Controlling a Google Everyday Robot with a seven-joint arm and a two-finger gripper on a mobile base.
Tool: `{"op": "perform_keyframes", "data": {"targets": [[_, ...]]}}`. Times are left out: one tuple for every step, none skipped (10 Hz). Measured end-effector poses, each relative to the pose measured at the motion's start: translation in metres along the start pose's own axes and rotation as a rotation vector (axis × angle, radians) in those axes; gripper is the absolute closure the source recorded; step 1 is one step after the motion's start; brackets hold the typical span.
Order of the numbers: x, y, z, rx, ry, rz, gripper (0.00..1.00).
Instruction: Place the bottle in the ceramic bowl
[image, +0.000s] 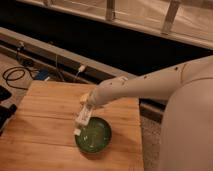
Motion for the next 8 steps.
{"op": "perform_keyframes", "data": {"targets": [[0.005,-0.002,0.002,0.003,0.006,-0.003,1.00],[0.008,0.000,0.006,0.005,0.015,-0.009,1.00],[0.010,0.003,0.016,0.009,0.029,-0.008,1.00],[0.011,0.003,0.026,0.010,0.038,-0.003,1.00],[0.010,-0.005,0.035,0.016,0.043,0.025,1.00],[0.011,-0.011,0.035,0.022,0.038,0.046,1.00],[0.014,-0.019,0.028,0.029,0.024,0.064,1.00],[0.018,-0.029,0.017,0.035,0.001,0.082,1.00]]}}
